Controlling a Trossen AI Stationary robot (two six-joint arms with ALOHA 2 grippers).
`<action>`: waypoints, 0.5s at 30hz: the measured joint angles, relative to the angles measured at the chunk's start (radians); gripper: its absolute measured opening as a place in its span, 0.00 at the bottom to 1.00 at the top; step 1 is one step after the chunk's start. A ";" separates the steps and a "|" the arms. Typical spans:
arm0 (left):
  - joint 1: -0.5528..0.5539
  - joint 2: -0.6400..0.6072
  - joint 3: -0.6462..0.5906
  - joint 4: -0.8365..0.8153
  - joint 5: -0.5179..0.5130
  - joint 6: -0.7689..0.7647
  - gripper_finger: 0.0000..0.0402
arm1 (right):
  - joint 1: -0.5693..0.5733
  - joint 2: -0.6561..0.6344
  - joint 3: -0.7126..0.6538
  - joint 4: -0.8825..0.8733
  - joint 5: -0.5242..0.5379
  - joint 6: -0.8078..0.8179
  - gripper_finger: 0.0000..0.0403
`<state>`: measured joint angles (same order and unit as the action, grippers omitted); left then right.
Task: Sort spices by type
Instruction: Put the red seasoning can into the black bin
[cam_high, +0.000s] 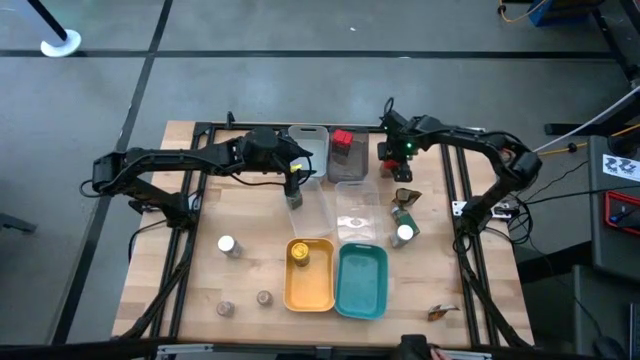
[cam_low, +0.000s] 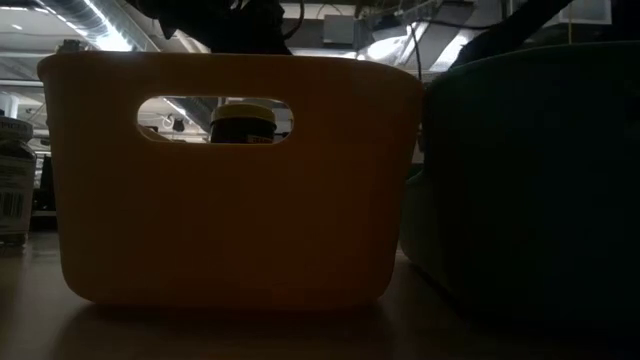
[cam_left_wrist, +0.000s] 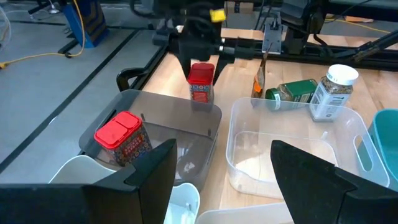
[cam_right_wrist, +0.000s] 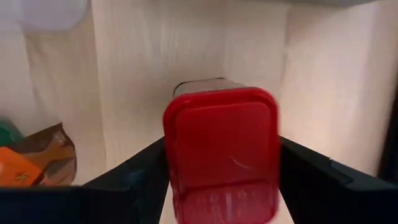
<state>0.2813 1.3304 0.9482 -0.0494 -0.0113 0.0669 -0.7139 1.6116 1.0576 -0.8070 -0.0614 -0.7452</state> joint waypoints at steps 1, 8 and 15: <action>0.000 0.000 0.000 0.000 0.000 0.000 0.61 | 0.000 0.012 0.000 0.000 0.001 0.000 0.64; 0.000 0.000 0.000 0.000 0.000 0.000 0.61 | 0.000 0.045 0.000 0.006 0.001 0.000 0.61; 0.000 -0.002 0.000 0.000 0.000 0.021 0.61 | 0.000 0.045 0.057 -0.017 0.026 0.004 0.53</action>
<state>0.2813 1.3284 0.9482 -0.0498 -0.0113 0.0883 -0.7136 1.6562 1.1150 -0.8245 -0.0351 -0.7414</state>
